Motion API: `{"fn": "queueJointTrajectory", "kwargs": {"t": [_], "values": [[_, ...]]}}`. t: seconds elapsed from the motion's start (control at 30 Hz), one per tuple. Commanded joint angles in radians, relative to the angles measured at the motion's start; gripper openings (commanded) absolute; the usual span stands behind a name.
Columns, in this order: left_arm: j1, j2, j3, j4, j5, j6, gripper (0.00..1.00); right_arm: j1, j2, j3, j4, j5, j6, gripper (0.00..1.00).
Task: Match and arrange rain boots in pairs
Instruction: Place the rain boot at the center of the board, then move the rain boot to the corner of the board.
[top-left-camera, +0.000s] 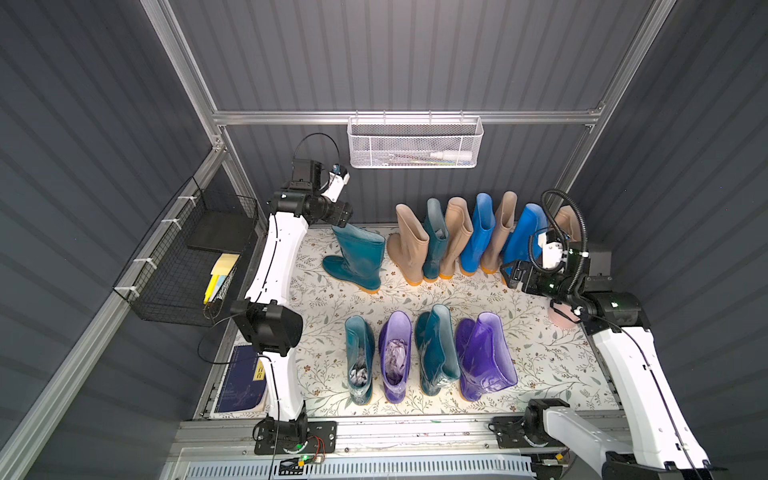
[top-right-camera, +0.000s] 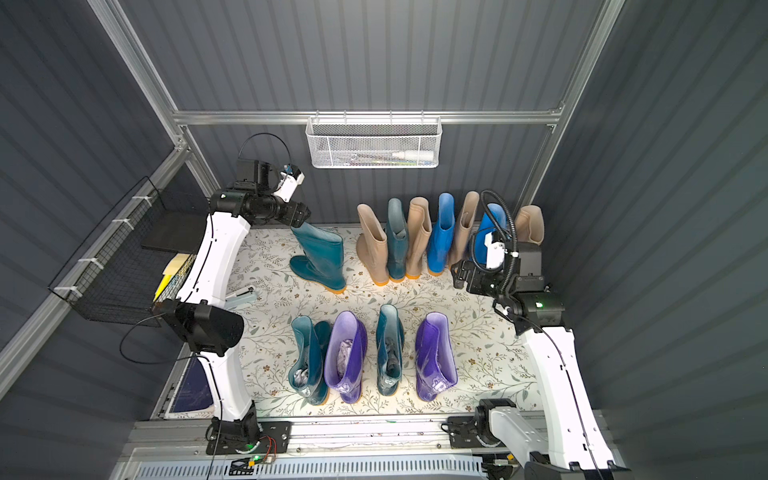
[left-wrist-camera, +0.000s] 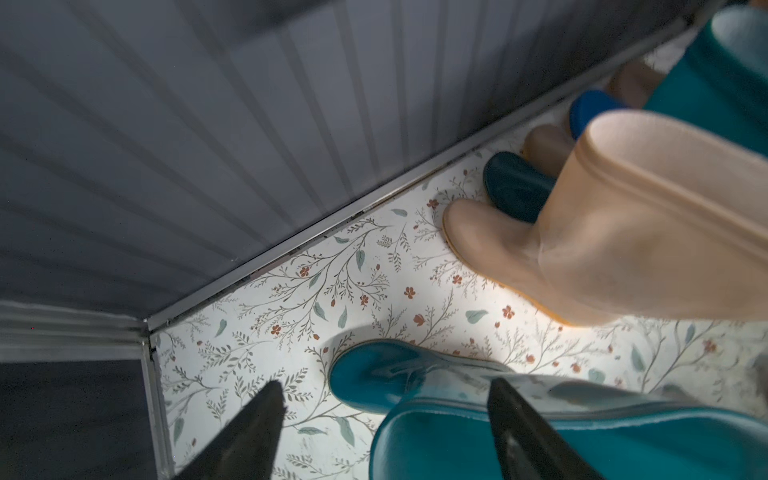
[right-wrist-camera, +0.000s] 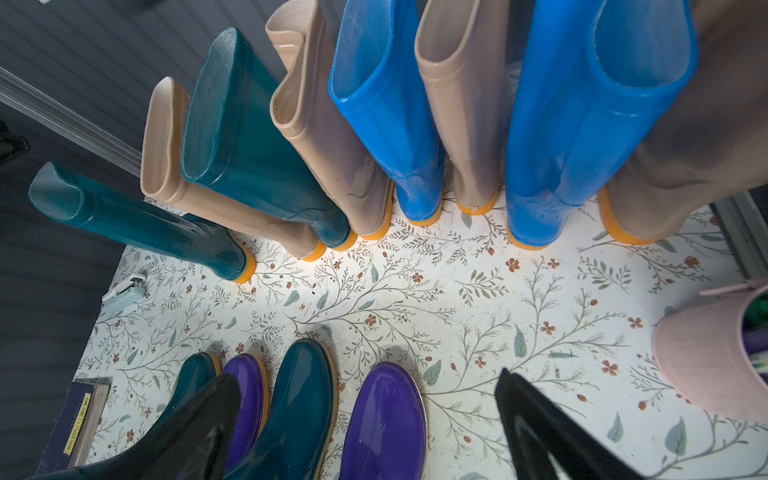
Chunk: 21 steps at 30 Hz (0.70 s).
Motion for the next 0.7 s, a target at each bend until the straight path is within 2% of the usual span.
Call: {"fn": "queueJointTrajectory", "kwargs": {"t": [0.0, 0.1, 0.2, 0.23, 0.33, 0.53, 0.57, 0.67], "values": [[-0.005, -0.077, 0.006, 0.045, -0.091, -0.252, 0.85, 0.005, -0.013, -0.021, 0.020, -0.017, -0.003, 0.99], [-0.007, -0.131, -0.072, 0.058, -0.174, -0.491, 0.86, 0.003, -0.016, -0.031, 0.031, -0.026, -0.004, 0.99], [-0.022, -0.222, -0.249, 0.121, -0.219, -0.683, 0.87, 0.004, -0.020, -0.044, 0.046, -0.045, -0.005, 0.99], [-0.037, -0.255, -0.310, 0.151, -0.239, -0.728, 0.90, 0.004, -0.021, -0.049, 0.046, -0.050, -0.006, 0.99], [-0.102, -0.323, -0.415, 0.173, -0.345, -0.839, 1.00, 0.004, -0.033, -0.064, 0.042, -0.050, -0.015, 0.99], [-0.203, -0.384, -0.502, 0.159, -0.442, -1.022, 0.99, 0.004, -0.076, -0.107, 0.039, -0.050, -0.025, 0.99], [-0.210, -0.388, -0.515, 0.161, -0.442, -1.048, 1.00, 0.004, -0.081, -0.111, 0.038, -0.089, -0.024, 0.99], [-0.238, -0.401, -0.561, 0.167, -0.459, -1.132, 0.99, 0.003, -0.094, -0.125, 0.036, -0.097, -0.024, 0.99]]}}
